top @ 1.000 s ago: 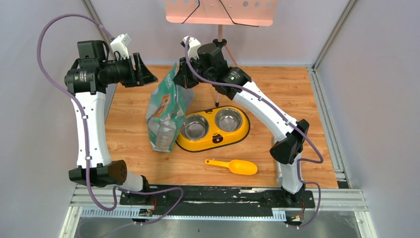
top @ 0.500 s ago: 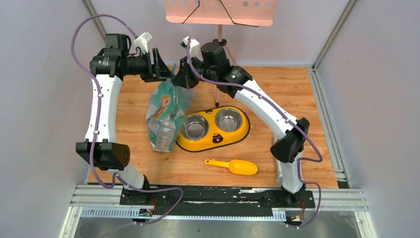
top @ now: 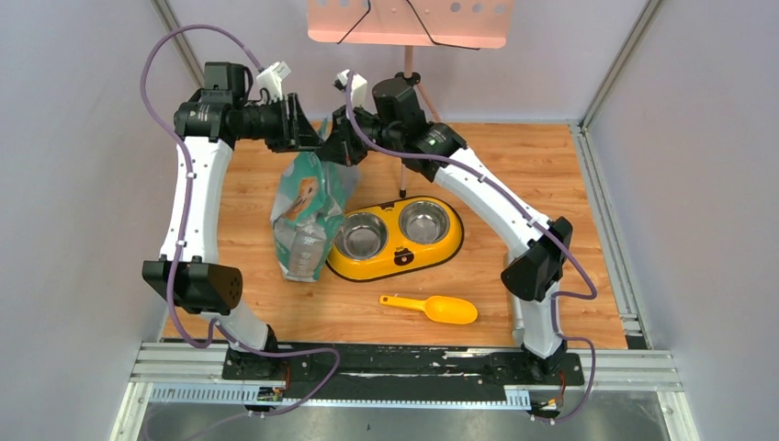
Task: Serve the pet food
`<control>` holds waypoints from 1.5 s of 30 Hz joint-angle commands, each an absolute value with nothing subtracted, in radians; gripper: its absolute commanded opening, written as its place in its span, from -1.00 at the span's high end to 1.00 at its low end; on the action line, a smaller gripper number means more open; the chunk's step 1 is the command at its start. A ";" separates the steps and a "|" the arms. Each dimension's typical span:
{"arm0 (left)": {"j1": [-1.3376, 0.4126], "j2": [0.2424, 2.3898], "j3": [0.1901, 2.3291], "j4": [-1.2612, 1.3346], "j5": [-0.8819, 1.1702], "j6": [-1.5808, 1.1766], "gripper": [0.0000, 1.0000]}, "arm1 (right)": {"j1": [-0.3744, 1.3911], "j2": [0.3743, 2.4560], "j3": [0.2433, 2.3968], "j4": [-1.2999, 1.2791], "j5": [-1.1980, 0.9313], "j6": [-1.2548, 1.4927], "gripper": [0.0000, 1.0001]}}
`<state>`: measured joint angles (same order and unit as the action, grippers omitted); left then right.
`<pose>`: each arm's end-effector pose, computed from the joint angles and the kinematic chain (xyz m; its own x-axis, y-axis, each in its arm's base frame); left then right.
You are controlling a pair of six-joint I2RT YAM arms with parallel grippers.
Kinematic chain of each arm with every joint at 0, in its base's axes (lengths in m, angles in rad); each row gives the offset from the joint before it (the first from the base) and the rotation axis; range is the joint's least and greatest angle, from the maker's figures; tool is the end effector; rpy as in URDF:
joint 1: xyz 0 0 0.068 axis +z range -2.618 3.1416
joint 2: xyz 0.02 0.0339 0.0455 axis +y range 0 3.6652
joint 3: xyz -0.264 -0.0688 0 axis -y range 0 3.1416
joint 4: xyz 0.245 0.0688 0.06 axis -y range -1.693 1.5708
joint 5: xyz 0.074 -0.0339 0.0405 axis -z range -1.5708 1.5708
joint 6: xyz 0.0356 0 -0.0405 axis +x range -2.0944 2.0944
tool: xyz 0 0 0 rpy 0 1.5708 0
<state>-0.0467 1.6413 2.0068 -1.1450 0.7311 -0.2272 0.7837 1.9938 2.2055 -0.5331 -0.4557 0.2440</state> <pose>0.3160 -0.0386 0.4498 -0.7988 -0.1305 -0.5873 0.3379 0.7103 -0.6175 0.3118 0.3329 0.4309 -0.4417 -0.1339 -0.8871 -0.8480 0.3850 0.3641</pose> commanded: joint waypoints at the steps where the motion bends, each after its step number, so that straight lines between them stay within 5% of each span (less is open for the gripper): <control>1: -0.061 1.670 2.046 -1.215 0.684 -0.148 0.11 | 0.782 1.996 2.214 -0.465 -0.482 0.220 1.00; 7: -0.061 1.669 2.055 -1.302 0.636 -0.067 1.00 | 0.782 1.988 2.211 -0.476 -0.421 0.209 1.00; 17: -0.027 1.646 2.120 -1.360 0.484 -0.002 1.00 | 0.763 1.890 2.140 -0.572 -0.207 0.259 1.00; 25: -0.005 1.623 2.102 -1.344 0.597 -0.027 1.00 | 0.736 1.828 2.074 -0.594 -0.124 0.274 1.00; 30: -0.005 1.615 2.091 -1.317 0.689 -0.053 1.00 | 0.725 1.818 2.059 -0.593 -0.149 0.278 1.00; 33: -0.005 1.605 2.076 -1.287 0.756 -0.090 1.00 | 0.687 1.814 2.040 -0.511 -0.448 0.279 1.00; 36: -0.005 1.604 2.071 -1.249 0.824 -0.128 1.00 | 0.667 1.863 2.096 -0.483 -0.671 0.270 0.24; 45: -0.005 1.621 2.076 -1.163 0.914 -0.208 1.00 | 0.676 2.035 2.275 -0.422 -0.924 0.387 0.04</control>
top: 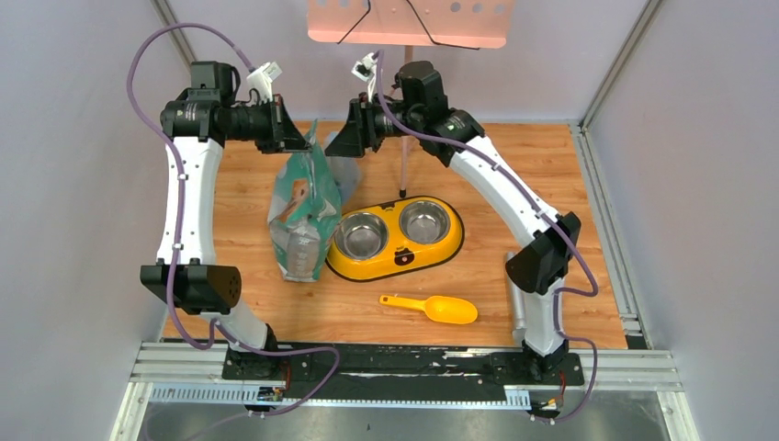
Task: Serve the pet food
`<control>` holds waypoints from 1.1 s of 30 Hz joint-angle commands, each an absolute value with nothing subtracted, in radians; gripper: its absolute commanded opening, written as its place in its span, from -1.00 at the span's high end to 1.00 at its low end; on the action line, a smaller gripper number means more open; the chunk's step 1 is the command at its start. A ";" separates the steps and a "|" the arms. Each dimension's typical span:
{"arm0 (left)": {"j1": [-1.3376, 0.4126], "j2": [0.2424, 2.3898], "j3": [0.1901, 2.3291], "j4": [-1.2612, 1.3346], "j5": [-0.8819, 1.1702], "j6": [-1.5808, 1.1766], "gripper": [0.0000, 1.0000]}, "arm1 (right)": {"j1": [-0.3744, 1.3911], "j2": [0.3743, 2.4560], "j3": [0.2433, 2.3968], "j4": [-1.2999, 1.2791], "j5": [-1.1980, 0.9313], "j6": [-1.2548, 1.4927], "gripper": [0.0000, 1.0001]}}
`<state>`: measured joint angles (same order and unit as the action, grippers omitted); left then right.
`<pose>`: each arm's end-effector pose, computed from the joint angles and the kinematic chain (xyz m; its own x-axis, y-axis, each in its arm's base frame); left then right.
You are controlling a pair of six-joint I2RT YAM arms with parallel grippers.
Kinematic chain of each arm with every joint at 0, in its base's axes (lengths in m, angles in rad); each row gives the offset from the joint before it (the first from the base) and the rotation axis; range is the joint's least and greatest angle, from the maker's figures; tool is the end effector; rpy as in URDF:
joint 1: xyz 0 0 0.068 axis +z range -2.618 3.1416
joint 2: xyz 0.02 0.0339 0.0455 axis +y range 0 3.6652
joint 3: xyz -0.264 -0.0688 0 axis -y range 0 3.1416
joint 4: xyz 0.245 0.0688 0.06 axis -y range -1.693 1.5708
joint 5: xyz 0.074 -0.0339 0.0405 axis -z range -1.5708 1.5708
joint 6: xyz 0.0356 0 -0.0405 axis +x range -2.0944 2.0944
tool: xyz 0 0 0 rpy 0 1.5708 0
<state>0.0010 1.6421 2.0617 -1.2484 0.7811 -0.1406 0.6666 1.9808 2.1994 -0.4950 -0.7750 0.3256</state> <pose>0.3052 -0.0248 0.4583 -0.7964 -0.1003 -0.5964 0.3671 0.7035 -0.6086 0.3359 0.2960 0.4402 -0.5137 -0.1134 -0.8504 -0.8512 0.1916 0.4887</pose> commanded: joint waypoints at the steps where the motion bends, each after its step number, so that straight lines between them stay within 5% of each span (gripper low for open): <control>1: -0.005 1.623 2.074 -1.150 0.915 -0.219 1.00 | 0.683 2.053 2.288 -0.419 -0.925 0.393 0.00; 20: -0.005 1.632 2.069 -1.102 0.962 -0.262 1.00 | 0.729 2.102 2.338 -0.385 -0.833 0.450 0.07; 26: -0.005 1.627 2.068 -1.105 0.960 -0.258 1.00 | 0.728 2.098 2.316 -0.435 -0.653 0.469 0.48; 33: -0.005 1.621 2.067 -1.105 0.961 -0.258 1.00 | 0.734 2.098 2.310 -0.458 -0.634 0.436 0.51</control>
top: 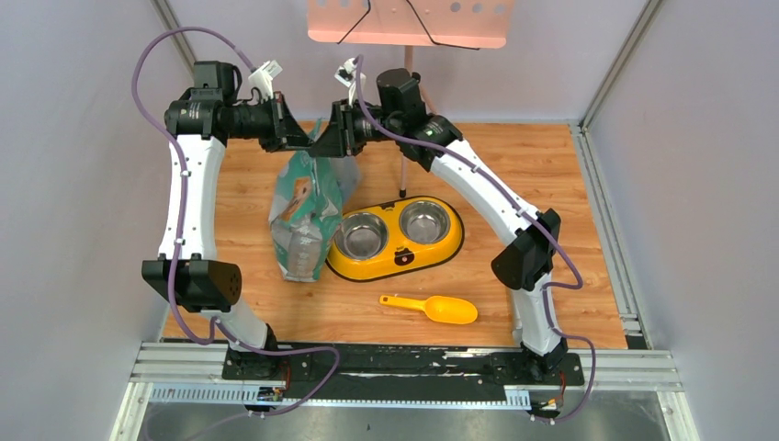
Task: Serve the pet food
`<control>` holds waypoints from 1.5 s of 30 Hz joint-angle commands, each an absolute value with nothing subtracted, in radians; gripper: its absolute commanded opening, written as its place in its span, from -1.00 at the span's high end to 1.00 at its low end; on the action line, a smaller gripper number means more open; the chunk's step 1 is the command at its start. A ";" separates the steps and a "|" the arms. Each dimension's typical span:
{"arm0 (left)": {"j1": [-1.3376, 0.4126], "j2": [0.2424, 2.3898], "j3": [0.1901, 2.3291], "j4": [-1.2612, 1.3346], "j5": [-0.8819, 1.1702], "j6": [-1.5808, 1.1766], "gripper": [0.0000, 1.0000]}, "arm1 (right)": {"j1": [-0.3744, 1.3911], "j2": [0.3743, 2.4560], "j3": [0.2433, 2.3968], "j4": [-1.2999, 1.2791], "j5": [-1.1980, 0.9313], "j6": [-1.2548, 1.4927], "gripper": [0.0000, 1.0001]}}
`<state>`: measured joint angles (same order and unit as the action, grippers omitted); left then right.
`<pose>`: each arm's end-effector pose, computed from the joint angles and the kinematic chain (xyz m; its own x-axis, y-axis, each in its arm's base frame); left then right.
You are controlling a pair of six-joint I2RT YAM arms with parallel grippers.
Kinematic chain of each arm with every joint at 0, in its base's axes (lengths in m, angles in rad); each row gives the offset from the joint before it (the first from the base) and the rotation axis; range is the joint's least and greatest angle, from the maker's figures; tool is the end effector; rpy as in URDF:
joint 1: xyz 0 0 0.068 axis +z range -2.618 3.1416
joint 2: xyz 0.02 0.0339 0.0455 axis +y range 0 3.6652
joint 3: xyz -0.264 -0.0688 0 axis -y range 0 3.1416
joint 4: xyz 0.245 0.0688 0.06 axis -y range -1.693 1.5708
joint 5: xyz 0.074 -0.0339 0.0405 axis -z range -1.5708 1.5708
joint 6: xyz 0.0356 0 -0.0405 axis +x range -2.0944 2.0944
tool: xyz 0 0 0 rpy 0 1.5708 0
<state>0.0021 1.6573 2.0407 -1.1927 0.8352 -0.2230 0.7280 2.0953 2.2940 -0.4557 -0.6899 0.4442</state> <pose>0.3152 -0.0257 0.4530 -0.8187 -0.1501 -0.5542 0.3375 0.6551 -0.6760 0.3423 0.3354 0.4234 -0.5894 -0.0813 -0.8038 -0.7968 0.2228 0.5617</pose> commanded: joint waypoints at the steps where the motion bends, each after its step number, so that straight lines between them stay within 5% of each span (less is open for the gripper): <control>1: -0.005 1.621 2.068 -1.105 0.962 -0.259 1.00 | 0.736 2.099 2.312 -0.459 -0.634 0.430 0.51; 8: -0.005 1.623 2.069 -1.099 0.968 -0.268 0.97 | 0.751 2.093 2.298 -0.504 -0.590 0.371 0.51; 15: -0.005 1.618 2.059 -1.097 0.978 -0.271 0.27 | 0.757 2.092 2.306 -0.514 -0.580 0.359 0.38; 22: -0.005 1.607 2.042 -1.143 0.937 -0.229 0.44 | 0.761 2.078 2.301 -0.516 -0.578 0.350 0.41; 29: -0.005 1.584 2.050 -1.183 0.895 -0.200 0.29 | 0.758 2.079 2.300 -0.485 -0.640 0.356 1.00; 45: -0.005 1.568 2.065 -1.257 0.770 -0.138 0.44 | 0.724 2.021 2.252 -0.478 -0.658 0.350 1.00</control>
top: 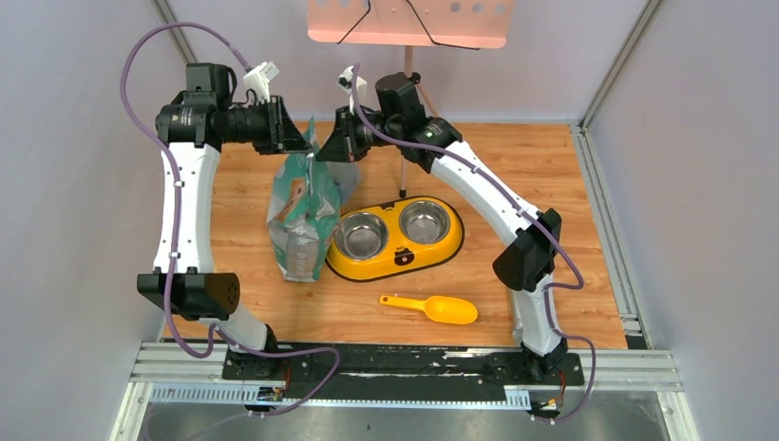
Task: Serve the pet food
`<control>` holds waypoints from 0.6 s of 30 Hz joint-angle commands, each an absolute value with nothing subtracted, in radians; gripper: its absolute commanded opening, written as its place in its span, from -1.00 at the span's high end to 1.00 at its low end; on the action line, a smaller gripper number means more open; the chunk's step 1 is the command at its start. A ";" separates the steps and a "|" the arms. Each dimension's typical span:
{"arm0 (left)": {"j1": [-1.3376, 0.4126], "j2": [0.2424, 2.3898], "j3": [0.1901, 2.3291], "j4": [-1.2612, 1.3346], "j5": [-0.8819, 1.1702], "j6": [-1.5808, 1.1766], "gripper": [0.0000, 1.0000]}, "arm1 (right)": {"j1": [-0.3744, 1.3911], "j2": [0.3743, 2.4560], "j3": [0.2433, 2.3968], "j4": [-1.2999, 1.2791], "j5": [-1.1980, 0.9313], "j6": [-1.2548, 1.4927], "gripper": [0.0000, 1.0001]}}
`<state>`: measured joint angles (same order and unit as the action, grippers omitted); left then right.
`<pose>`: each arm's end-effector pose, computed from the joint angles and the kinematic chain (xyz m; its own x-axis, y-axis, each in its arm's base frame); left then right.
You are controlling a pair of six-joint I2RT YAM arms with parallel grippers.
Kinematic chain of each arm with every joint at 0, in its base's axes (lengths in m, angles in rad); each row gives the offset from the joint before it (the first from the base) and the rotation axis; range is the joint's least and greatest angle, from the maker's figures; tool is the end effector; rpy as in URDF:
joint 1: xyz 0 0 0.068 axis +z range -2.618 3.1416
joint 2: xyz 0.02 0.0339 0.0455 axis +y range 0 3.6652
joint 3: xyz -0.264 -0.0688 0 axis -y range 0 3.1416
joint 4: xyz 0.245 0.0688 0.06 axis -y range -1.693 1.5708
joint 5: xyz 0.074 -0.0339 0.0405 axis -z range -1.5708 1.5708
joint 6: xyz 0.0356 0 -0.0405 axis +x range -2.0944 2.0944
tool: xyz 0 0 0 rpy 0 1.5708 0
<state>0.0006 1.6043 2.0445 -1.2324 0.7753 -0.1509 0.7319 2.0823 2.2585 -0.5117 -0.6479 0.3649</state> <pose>0.2948 -0.0247 0.4653 -0.7776 -0.1078 -0.6194 0.3785 0.7063 -0.5982 0.3402 0.3345 0.4120 -0.5702 -0.1298 -0.8112 -0.8064 0.2769 0.5226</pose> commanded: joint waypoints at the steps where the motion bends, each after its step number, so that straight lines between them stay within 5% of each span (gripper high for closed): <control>1: -0.005 1.569 2.071 -1.259 0.762 -0.137 0.31 | 0.724 2.020 2.252 -0.478 -0.658 0.348 1.00; 4: 0.032 1.569 2.095 -1.262 0.727 -0.136 0.15 | 0.721 2.012 2.251 -0.478 -0.652 0.339 1.00; 10: 0.055 1.569 2.100 -1.283 0.784 -0.121 0.32 | 0.723 2.008 2.244 -0.480 -0.659 0.325 1.00; 15: 0.057 1.556 2.082 -1.264 0.793 -0.144 0.19 | 0.722 2.015 2.252 -0.481 -0.669 0.325 0.99; 18: 0.057 1.561 2.094 -1.273 0.744 -0.122 0.29 | 0.724 2.021 2.260 -0.481 -0.679 0.327 0.81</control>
